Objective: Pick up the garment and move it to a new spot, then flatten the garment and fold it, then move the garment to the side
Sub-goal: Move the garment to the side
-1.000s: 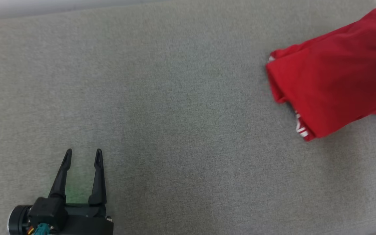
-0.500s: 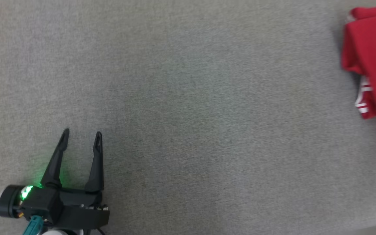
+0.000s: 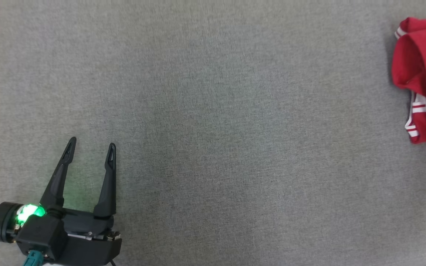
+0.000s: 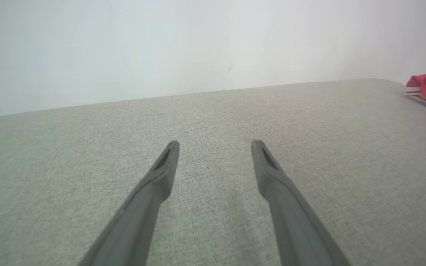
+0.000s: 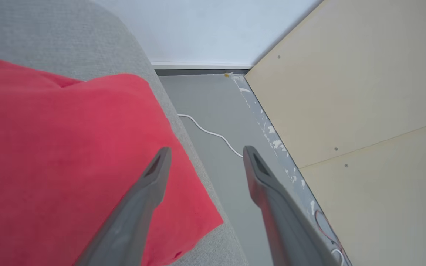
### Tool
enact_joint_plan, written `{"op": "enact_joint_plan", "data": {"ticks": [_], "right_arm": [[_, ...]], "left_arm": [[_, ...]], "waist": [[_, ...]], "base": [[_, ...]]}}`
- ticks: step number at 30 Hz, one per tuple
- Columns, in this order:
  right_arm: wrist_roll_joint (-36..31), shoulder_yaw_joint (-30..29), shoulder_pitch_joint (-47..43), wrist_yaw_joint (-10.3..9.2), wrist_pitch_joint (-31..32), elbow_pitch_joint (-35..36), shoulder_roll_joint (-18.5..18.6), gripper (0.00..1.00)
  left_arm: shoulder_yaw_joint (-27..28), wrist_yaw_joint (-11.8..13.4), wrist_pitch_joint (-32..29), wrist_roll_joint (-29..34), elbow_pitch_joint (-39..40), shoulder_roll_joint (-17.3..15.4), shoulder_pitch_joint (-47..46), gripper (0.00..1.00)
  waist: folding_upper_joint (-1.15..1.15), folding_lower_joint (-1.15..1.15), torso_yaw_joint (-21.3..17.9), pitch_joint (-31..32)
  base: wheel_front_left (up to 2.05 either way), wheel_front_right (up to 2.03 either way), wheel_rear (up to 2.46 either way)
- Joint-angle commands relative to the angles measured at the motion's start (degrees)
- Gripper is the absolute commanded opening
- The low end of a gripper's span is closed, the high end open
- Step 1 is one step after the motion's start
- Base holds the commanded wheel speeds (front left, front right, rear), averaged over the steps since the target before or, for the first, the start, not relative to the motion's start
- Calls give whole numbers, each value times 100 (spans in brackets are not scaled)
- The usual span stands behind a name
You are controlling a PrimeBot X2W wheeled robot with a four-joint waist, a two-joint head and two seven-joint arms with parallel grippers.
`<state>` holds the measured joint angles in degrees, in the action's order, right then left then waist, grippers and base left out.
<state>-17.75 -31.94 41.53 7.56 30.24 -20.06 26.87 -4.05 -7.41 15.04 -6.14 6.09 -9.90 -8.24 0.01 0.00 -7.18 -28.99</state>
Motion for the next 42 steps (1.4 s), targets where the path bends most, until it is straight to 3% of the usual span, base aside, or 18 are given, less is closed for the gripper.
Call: {"op": "enact_joint_plan", "data": {"ticks": [1, 9, 15, 20, 31, 42], "right_arm": [[68, 89, -138, -18, -218, 36, -112, 100], [894, 697, -875, -18, -1727, 444, -742, 100], [1244, 1094, -1909, -19, -2650, 1096, -1548, 100], [1528, 1384, -2902, -19, -3284, 1239, -2076, 100], [1490, 1874, -3861, -18, -3893, 1078, -2391, 100], [1628, 2306, -4213, -18, -4197, 626, -2407, 100]], "left_arm": [[-13, -3, 16, -34, 22, 27, 89, 100], [170, -5, 16, -424, 6, 278, 352, 100], [421, 3, 16, -609, -375, 505, 681, 100], [505, 43, 16, -515, -709, 621, 983, 100], [727, 119, 16, -613, -1072, 701, 1359, 100], [729, 222, 16, -640, -1510, 706, 1536, 100]], "waist": [[-1, 0, 11, 217], [-1, 0, 77, 1009], [-1, 0, 245, 1643], [-1, 0, 484, 2235], [-1, 0, 731, 2843], [-1, 0, 512, 3068]], "base": [[0, 0, 0], [0, 0, 0], [0, 0, 0], [0, 0, 0], [0, 0, 0], [0, 0, 0]]}}
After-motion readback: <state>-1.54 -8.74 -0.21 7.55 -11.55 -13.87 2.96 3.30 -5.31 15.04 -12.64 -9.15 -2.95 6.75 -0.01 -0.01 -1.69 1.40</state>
